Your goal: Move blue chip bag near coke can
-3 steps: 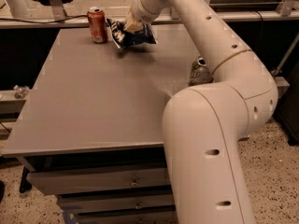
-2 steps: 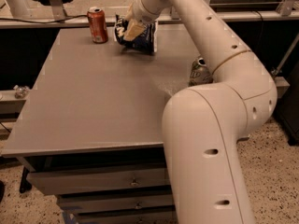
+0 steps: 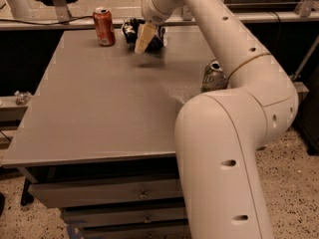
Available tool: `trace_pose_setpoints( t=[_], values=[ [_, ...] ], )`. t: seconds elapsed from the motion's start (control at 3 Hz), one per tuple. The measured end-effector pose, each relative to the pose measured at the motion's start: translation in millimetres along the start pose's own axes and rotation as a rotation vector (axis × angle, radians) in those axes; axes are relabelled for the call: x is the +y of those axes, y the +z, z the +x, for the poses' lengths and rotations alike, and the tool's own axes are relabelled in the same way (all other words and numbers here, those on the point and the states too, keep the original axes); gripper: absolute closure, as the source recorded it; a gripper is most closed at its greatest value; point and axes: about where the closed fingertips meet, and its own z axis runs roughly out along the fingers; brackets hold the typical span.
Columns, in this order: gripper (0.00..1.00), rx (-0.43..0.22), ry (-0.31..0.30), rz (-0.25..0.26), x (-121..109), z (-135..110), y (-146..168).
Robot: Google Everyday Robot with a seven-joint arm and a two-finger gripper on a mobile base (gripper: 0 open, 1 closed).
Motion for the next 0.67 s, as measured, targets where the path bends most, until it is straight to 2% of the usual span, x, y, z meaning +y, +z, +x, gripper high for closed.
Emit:
trace_pose_setpoints(
  t=[0.33, 0.67],
  values=[
    [0.0, -0.035, 0.006, 0.022, -1, -8, -22],
    [0.0, -0.097, 0.006, 0.062, 2, -20, -68]
  ],
)
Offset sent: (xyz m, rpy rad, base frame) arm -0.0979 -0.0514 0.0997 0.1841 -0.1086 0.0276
